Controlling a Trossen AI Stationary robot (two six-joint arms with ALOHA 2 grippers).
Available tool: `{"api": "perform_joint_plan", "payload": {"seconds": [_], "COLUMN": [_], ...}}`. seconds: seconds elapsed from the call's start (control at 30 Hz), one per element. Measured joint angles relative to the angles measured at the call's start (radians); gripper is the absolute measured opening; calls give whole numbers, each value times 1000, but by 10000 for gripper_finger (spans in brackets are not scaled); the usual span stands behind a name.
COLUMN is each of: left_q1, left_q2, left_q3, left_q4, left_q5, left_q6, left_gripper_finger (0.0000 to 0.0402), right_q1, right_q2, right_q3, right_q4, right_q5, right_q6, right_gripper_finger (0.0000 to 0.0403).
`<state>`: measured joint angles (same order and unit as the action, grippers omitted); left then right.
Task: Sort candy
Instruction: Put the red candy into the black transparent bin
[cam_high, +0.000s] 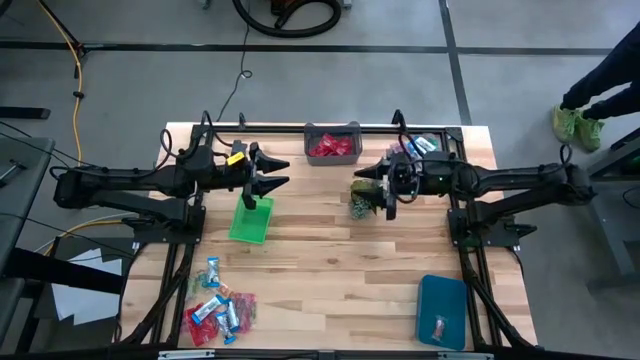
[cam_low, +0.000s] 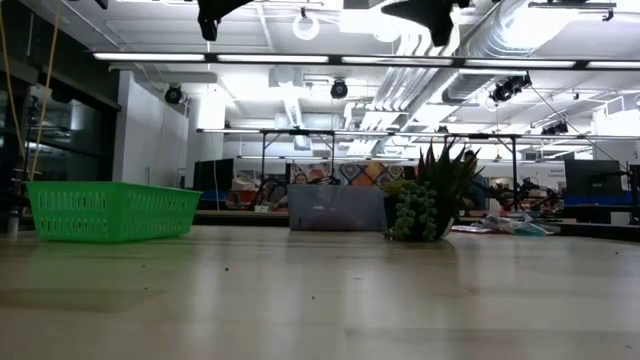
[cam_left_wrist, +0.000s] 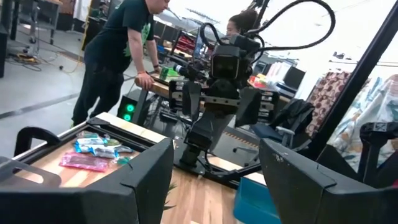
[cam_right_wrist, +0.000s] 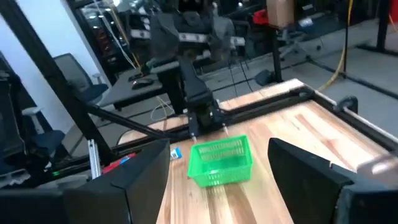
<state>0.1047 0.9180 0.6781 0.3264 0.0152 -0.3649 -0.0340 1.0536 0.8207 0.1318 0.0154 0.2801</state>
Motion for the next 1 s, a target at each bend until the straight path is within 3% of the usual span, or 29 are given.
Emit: {"api": "perform_joint_plan", "payload": {"seconds": [0.77, 0.93, 1.0], "left_q1": [0, -20, -56], "left_q2": [0, 0, 0], "left_q3": [0, 3, 33], "left_q4": [-22, -47, -164], "left_q5": [1, 123, 142], "left_q6": [-57, -125, -137], "left_gripper_finger": [225, 225, 225], "right_q1": [-6, -7, -7], "right_q2": [12, 12, 12], "right_q3": [23, 23, 23], "right_q4": [-2, -2, -2], "right_q5": [1, 0, 0], "right_q6": [-37, -38, -38], "right_gripper_finger": [268, 268, 268]}}
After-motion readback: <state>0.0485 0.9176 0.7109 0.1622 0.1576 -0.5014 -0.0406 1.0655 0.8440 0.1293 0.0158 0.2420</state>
